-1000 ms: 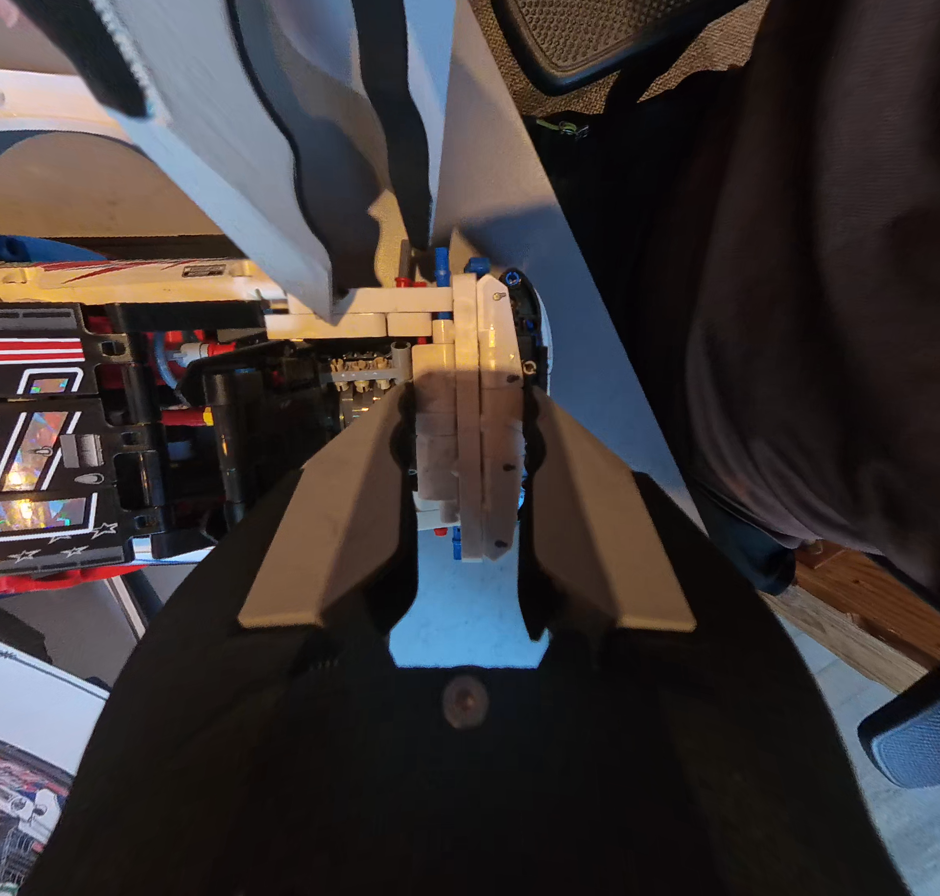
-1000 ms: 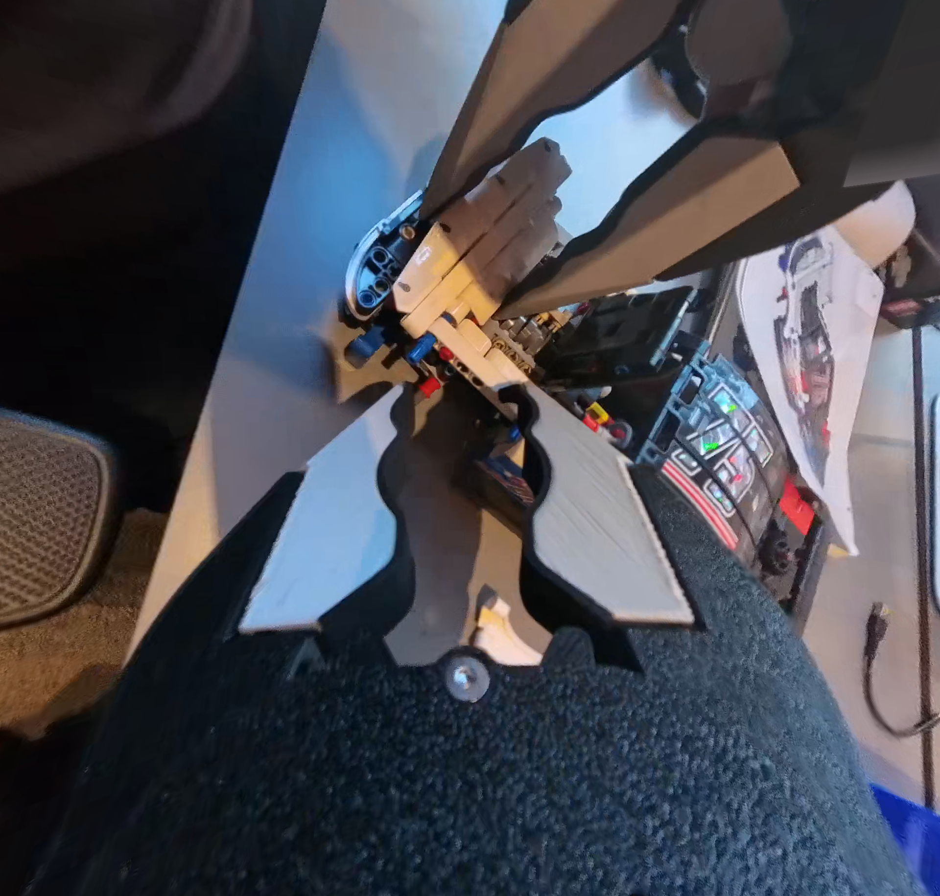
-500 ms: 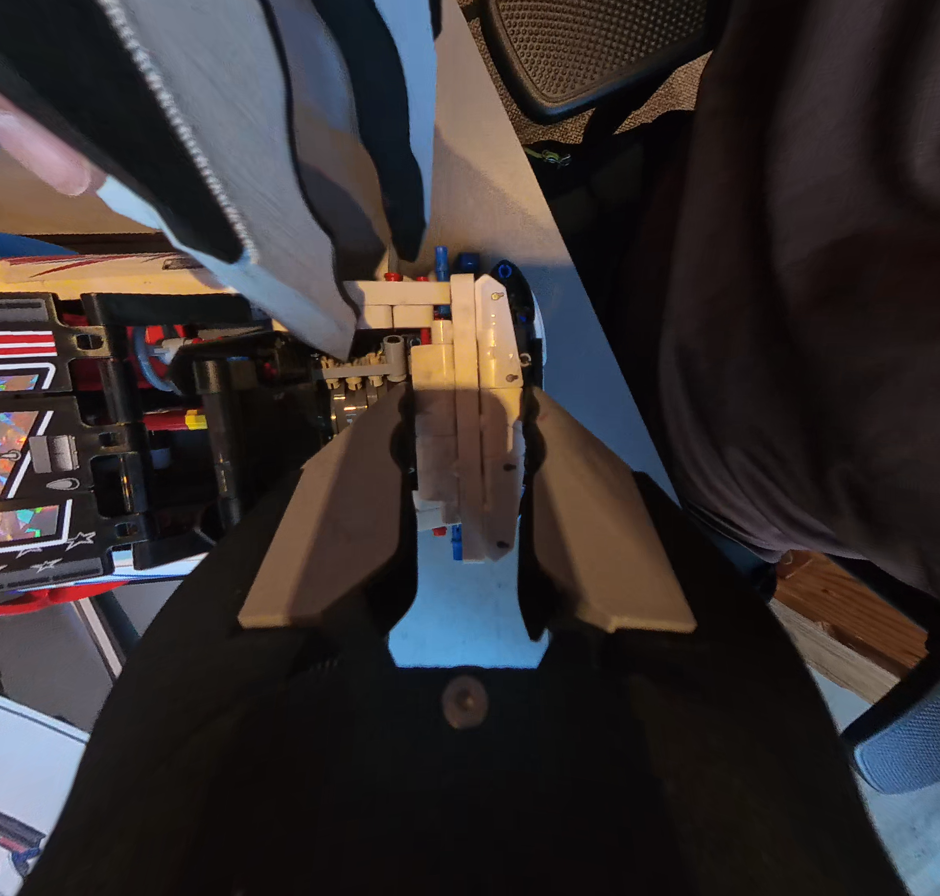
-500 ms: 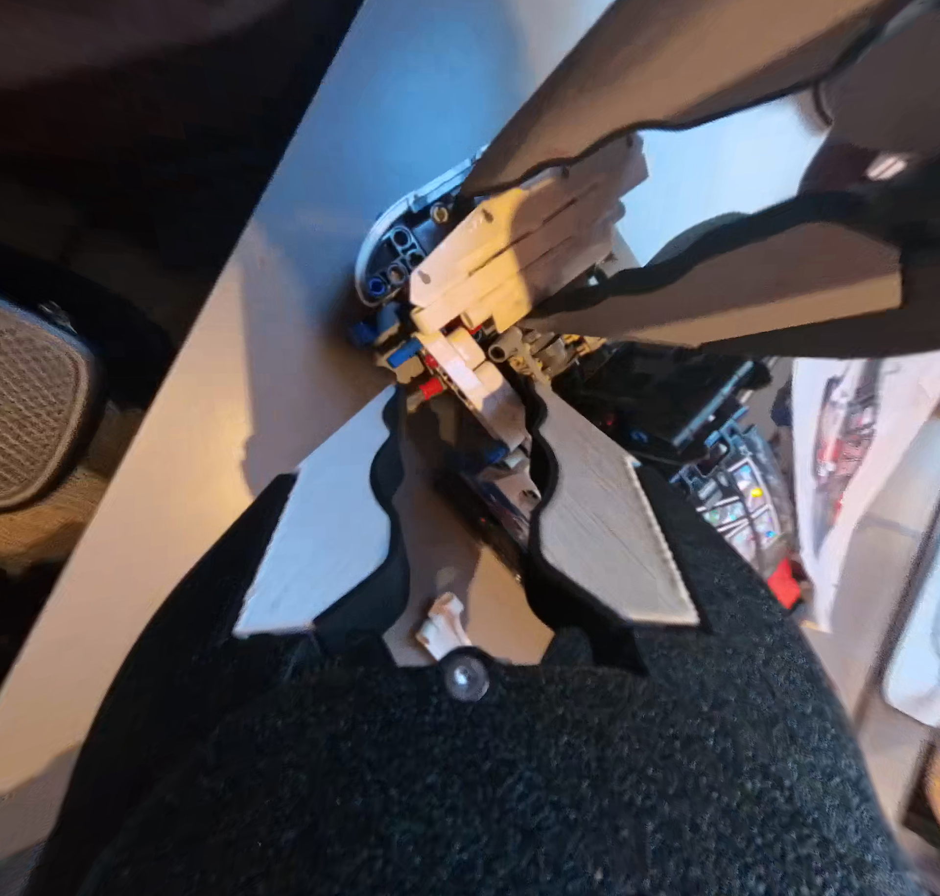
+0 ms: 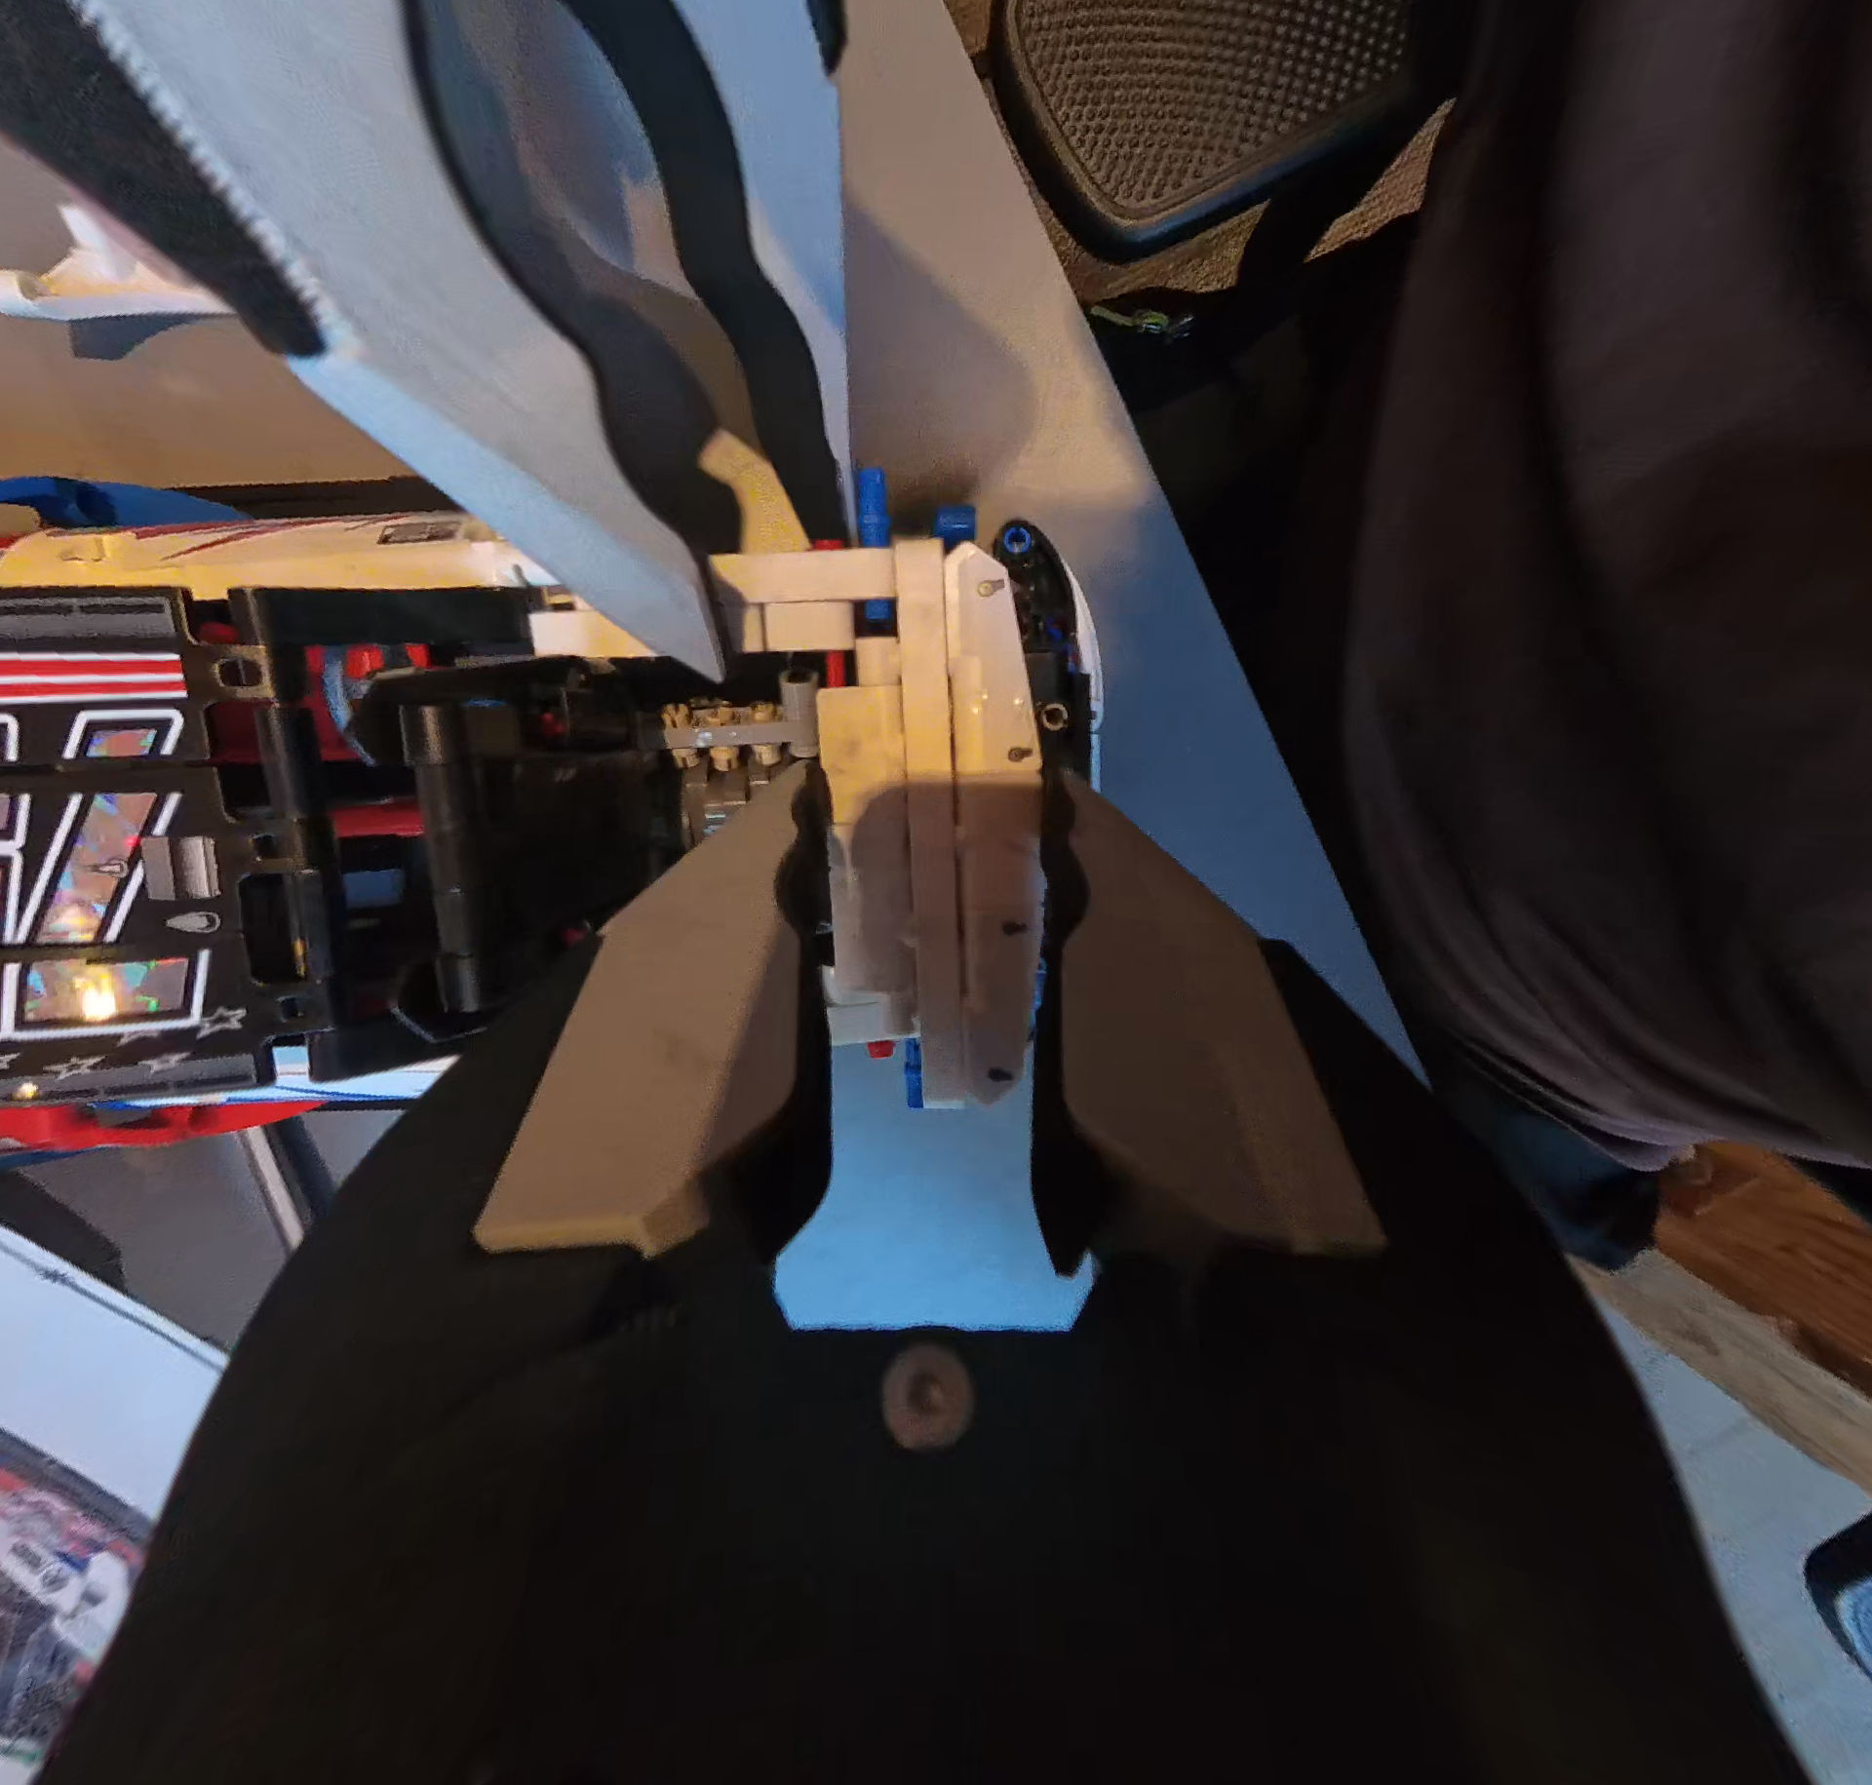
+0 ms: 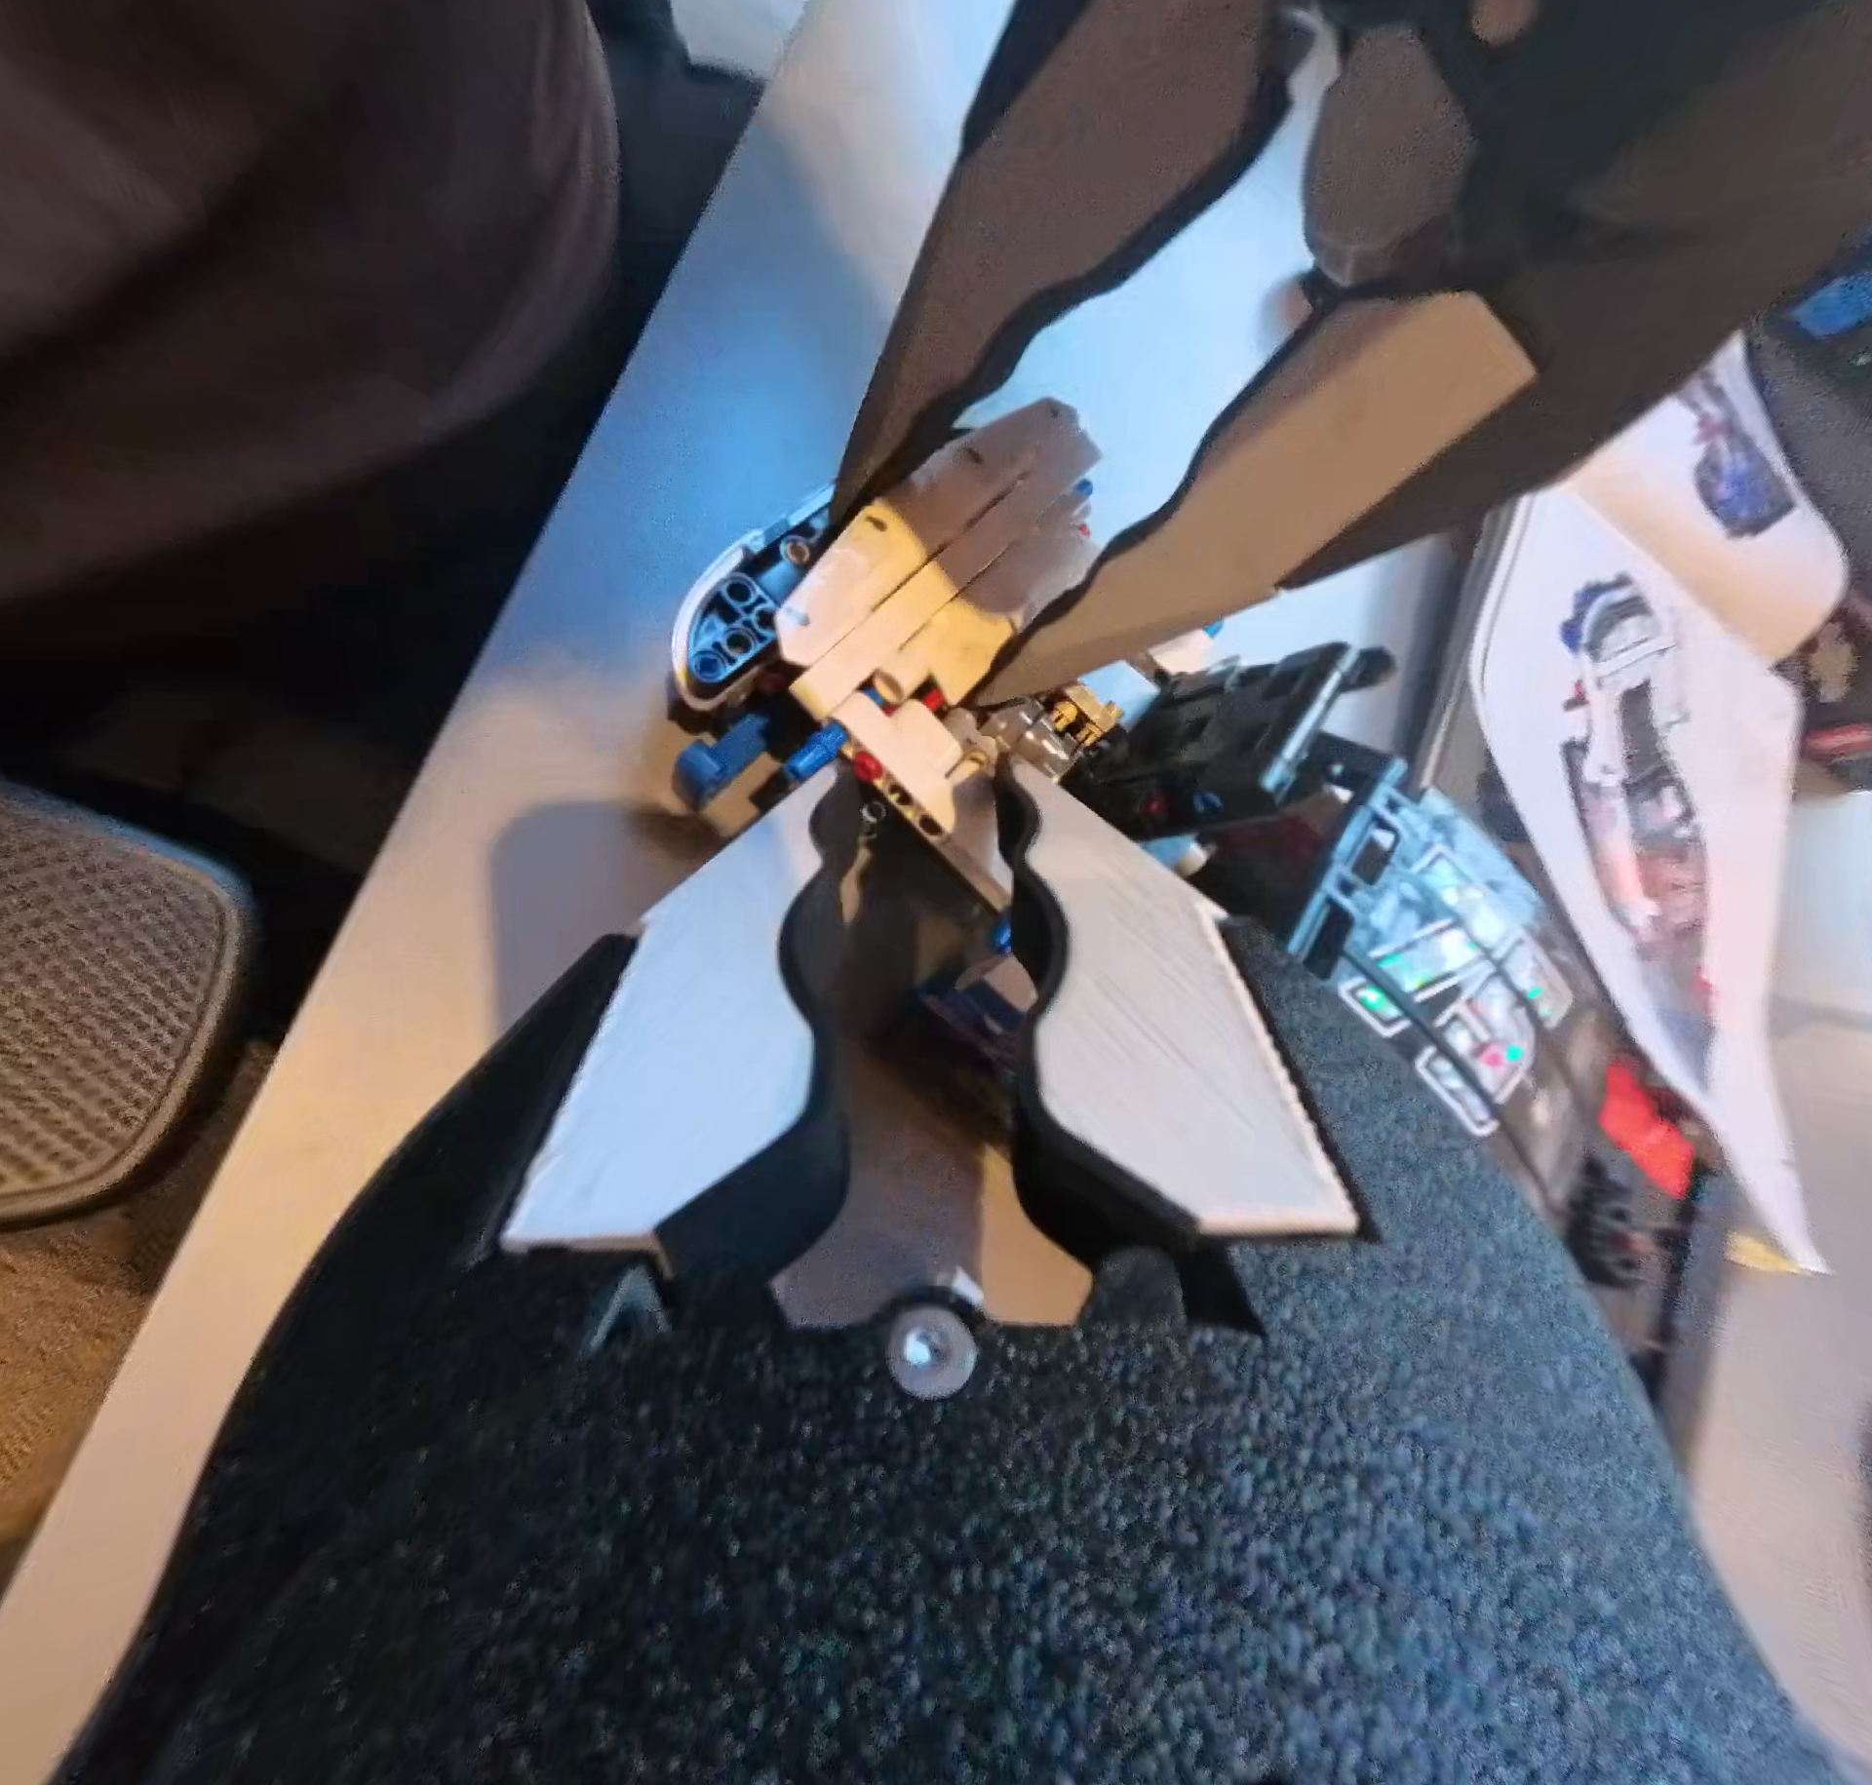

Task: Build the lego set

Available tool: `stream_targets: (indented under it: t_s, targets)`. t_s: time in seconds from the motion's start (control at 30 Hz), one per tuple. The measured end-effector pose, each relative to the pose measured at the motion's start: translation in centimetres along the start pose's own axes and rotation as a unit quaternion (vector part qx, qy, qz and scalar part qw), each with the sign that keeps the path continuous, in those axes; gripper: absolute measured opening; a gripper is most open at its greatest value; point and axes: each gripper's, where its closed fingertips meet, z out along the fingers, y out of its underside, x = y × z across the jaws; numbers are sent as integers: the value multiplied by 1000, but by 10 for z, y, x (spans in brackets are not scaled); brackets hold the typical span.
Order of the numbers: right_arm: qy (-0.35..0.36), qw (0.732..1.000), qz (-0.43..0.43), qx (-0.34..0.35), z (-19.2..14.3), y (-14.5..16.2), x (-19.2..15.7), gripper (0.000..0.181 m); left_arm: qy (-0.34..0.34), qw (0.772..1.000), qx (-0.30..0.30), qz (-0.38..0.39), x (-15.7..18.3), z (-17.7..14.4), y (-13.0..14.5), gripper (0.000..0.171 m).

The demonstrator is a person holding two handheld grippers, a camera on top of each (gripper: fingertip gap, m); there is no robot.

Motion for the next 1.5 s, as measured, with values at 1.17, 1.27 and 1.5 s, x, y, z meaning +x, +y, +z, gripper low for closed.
stream_targets:
  t_s: [1.17, 1.27, 1.5]
  targets:
    - [-75, 992, 80, 67, -4, 6, -2, 34, 20, 999, 36, -1, -3, 5, -8, 40]
    - [-63, 994, 70, 58, -5, 7, -2, 34, 23, 999, 34, -4, -4, 5, -9, 40]
    - [-8, 1000, 0, 24, -8, 12, -4, 46, 25, 999, 36, -11, -3, 6, -9, 40]
